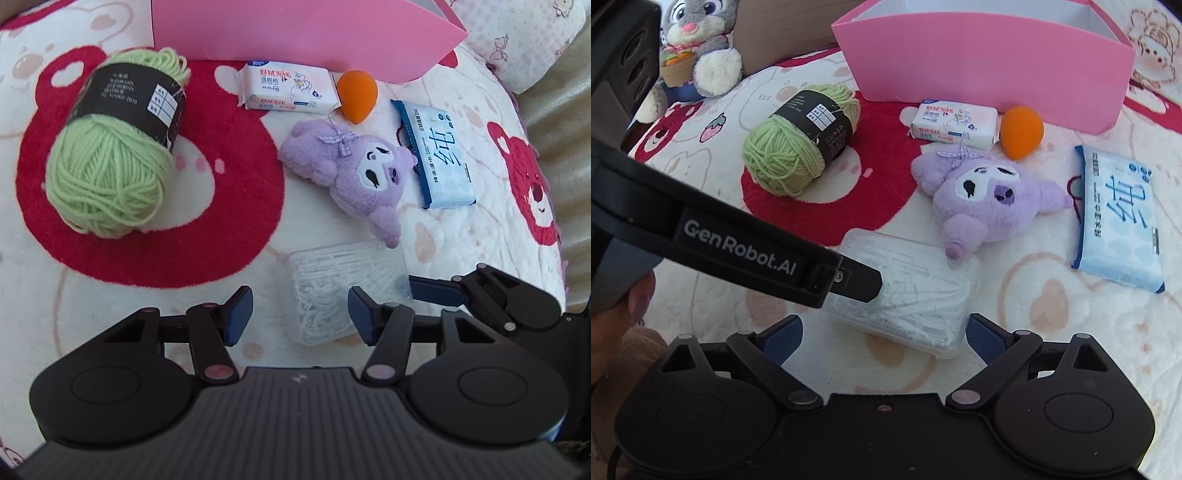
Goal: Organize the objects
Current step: 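Move the left tool toward the clear plastic floss-pick box, then close the left gripper on the clear floss-pick box and lift it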
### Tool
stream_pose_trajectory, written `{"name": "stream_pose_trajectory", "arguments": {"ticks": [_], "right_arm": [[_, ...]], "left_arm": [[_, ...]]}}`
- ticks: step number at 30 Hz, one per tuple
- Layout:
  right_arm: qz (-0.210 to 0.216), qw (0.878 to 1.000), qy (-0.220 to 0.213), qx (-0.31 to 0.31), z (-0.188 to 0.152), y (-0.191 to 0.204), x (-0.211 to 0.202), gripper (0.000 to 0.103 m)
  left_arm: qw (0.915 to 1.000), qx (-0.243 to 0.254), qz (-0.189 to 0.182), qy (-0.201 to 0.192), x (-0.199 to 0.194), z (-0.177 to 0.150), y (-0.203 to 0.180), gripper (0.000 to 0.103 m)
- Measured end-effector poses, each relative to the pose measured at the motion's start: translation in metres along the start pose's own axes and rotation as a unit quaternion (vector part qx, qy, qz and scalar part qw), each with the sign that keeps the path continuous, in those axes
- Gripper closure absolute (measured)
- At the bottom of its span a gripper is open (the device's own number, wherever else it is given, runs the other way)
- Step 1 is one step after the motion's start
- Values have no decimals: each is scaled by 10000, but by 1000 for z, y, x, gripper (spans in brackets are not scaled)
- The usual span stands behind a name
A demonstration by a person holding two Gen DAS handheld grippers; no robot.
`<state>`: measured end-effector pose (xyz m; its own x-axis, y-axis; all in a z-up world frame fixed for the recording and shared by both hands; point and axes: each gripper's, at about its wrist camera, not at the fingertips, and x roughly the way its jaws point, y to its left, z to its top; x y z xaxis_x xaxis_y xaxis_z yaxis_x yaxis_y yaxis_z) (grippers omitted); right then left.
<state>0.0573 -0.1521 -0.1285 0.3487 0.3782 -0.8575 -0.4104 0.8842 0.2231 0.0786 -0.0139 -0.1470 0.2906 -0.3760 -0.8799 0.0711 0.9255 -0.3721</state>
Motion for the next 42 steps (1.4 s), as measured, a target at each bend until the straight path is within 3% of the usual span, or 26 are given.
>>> {"name": "stream_pose_trajectory", "arguments": {"ticks": [6,14,26,42], "right_arm": [[41,9995,34,304,-1,-8,9,6],[-92,9998,-102,153,-1,-9,13,7],[-391,9988,-215,-224,-5,1,8,10],[-650,9947,-523,-606,8,15,-40,10]], "left_arm": [[9973,-481,-521,206,10,-1,8,55],[9957,-658,-643,96,16,-1,12,55],[9965,-463,-692,58,9,-3,8,55],[9967,88,-730,-357,-42,-4,-21,55]]}}
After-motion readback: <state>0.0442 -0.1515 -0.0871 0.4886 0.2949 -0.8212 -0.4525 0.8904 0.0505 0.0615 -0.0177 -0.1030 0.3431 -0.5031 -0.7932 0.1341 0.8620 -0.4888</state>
